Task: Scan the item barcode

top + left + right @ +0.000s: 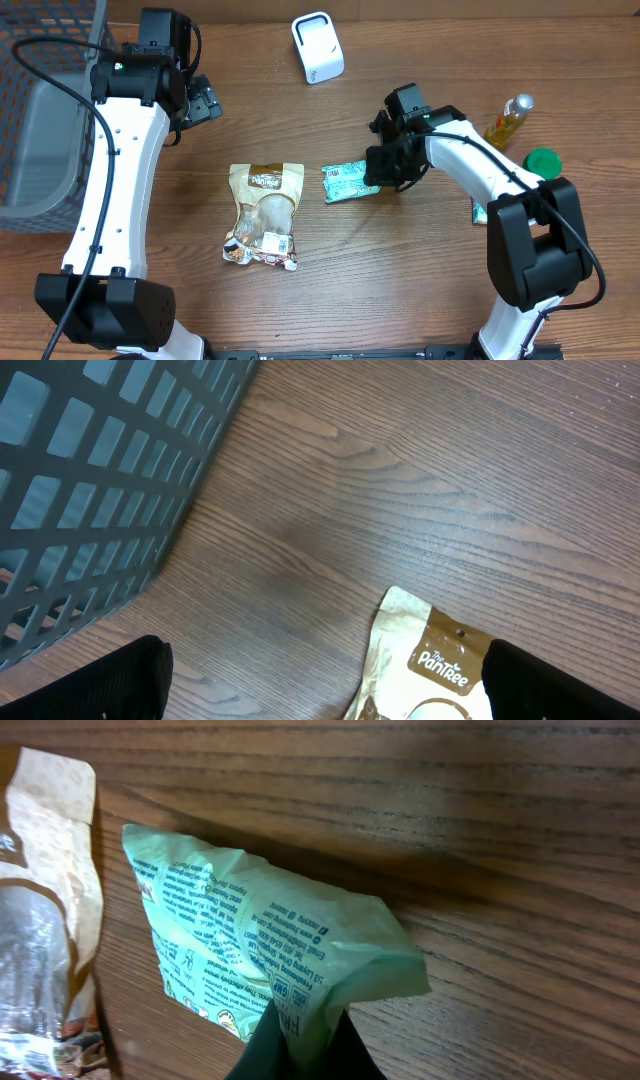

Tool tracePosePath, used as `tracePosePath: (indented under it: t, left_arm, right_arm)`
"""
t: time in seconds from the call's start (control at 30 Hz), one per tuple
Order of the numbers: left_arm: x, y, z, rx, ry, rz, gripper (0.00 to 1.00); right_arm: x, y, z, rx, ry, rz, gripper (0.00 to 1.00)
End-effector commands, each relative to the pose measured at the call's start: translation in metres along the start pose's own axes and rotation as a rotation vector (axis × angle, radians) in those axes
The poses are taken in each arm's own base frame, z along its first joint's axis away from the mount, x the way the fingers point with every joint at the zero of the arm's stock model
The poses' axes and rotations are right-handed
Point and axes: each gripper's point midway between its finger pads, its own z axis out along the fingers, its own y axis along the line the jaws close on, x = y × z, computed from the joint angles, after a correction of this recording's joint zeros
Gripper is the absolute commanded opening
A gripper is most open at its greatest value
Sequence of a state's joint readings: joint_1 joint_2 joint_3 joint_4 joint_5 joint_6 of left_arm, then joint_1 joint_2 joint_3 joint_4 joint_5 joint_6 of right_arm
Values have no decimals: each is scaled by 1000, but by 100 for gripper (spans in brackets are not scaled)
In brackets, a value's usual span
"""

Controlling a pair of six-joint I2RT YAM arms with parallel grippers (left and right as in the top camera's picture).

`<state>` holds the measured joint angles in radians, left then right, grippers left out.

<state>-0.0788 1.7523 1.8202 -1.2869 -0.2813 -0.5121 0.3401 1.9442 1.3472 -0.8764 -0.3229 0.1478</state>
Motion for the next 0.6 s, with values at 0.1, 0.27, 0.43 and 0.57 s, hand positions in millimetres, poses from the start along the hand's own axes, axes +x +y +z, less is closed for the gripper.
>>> tracePosePath:
  t: [0.1,0.27,0.43,0.57]
  left_arm:
    - [-5,-3,-11,9,-36,21,100]
    - [-5,-3,-11,9,-36,21,100]
    - [-5,-3,-11,9,-36,21,100]
    - [-5,-3,-11,9,-36,21,100]
  right_arm:
    - [4,-1,-4,31,6,-29,4]
    - [7,-2,-4,35,19,-28,4]
    - [7,-3,-3,37,19,-77,4]
    - [7,-3,-3,37,18,-77,4]
